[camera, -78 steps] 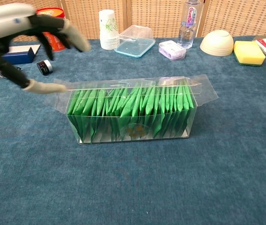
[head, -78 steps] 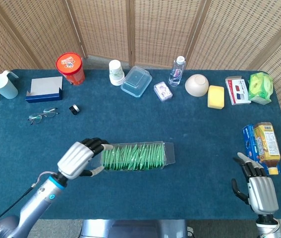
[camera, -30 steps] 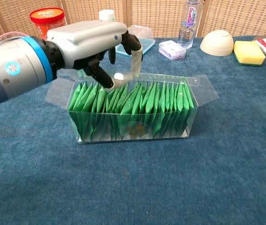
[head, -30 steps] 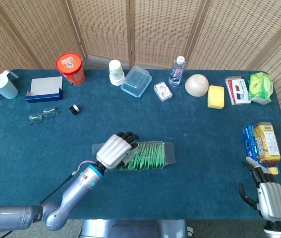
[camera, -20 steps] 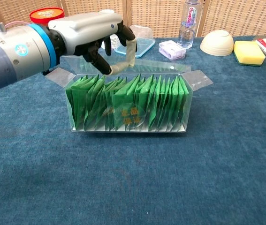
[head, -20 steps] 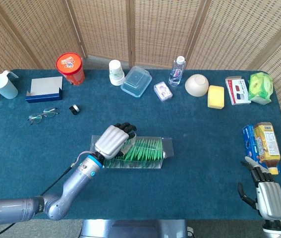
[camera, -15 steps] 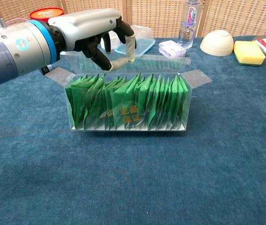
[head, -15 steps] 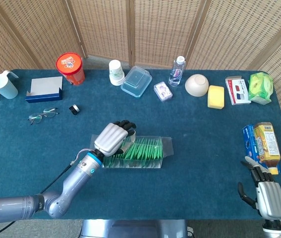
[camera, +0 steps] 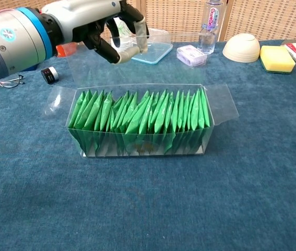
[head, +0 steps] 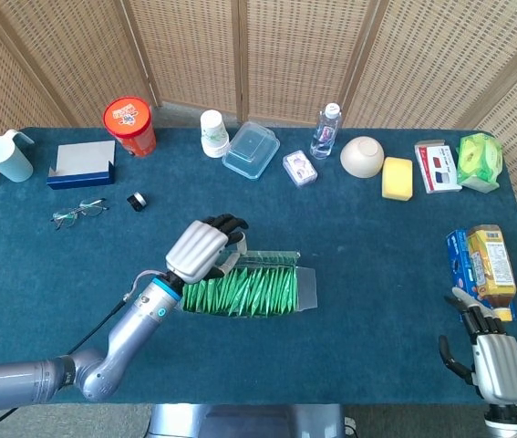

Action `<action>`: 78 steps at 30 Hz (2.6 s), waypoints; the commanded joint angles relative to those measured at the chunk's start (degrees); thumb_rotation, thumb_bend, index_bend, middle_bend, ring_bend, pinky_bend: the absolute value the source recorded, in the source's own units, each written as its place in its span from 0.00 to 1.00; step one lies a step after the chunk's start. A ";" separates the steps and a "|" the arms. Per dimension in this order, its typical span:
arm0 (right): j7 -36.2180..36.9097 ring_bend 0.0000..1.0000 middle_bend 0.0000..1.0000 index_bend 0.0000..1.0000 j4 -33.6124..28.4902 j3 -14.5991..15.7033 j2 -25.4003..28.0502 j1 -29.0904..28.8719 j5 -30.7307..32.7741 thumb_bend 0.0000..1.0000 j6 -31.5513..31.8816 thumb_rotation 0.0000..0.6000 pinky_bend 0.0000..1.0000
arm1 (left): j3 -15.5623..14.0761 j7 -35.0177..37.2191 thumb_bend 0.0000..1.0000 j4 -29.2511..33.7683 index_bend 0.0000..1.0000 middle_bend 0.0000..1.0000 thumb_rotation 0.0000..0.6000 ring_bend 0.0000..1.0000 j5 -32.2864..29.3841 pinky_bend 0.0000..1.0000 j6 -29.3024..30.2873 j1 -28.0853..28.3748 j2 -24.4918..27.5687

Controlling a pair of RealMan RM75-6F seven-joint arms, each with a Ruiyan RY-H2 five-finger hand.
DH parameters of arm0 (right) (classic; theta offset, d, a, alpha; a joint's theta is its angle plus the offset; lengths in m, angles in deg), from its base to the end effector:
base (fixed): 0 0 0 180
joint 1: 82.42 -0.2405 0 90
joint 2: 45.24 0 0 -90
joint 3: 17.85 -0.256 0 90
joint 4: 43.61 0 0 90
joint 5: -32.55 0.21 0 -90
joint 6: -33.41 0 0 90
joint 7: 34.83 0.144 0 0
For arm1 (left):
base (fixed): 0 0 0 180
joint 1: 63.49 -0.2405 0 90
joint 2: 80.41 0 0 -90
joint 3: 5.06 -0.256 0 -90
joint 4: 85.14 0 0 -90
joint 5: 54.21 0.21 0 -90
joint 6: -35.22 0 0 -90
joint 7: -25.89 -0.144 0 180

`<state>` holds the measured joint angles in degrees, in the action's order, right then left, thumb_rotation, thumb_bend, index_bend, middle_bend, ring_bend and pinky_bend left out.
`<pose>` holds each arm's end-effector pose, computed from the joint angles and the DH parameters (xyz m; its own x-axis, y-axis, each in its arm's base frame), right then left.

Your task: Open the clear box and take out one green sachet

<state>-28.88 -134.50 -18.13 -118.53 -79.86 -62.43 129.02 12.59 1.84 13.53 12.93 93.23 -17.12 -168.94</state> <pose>-0.2926 -0.1308 0.1229 0.1662 0.0854 0.9824 -0.9838 -0.0531 0.1711 -0.0422 0.3271 0.0049 0.3064 0.1640 0.9377 0.8162 -0.5521 -0.1702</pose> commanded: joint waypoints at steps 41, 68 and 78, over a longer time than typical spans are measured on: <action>-0.04 0.18 0.17 0.18 -0.03 0.16 0.18 0.70 0.17 0.47 0.29 1.00 0.24 | 7.20 36.37 0.50 -15.97 0.47 0.25 0.38 0.21 -13.44 0.38 -27.45 7.31 3.40; -0.72 0.18 0.17 0.18 -0.70 0.00 0.15 0.86 -0.14 0.47 0.48 1.00 0.24 | 0.69 20.87 0.48 -7.80 0.10 0.11 0.32 0.06 -4.43 0.37 0.95 2.06 6.52; -1.04 0.18 0.17 0.18 -0.76 -0.08 -0.17 0.57 -0.31 0.48 0.11 1.00 0.24 | -3.31 19.32 0.47 2.50 0.16 0.13 0.31 0.06 9.90 0.37 8.57 -1.50 10.72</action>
<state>-29.91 -135.26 -18.20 -118.69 -79.29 -62.73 129.12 10.79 22.20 13.46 19.90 99.92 -17.48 -159.52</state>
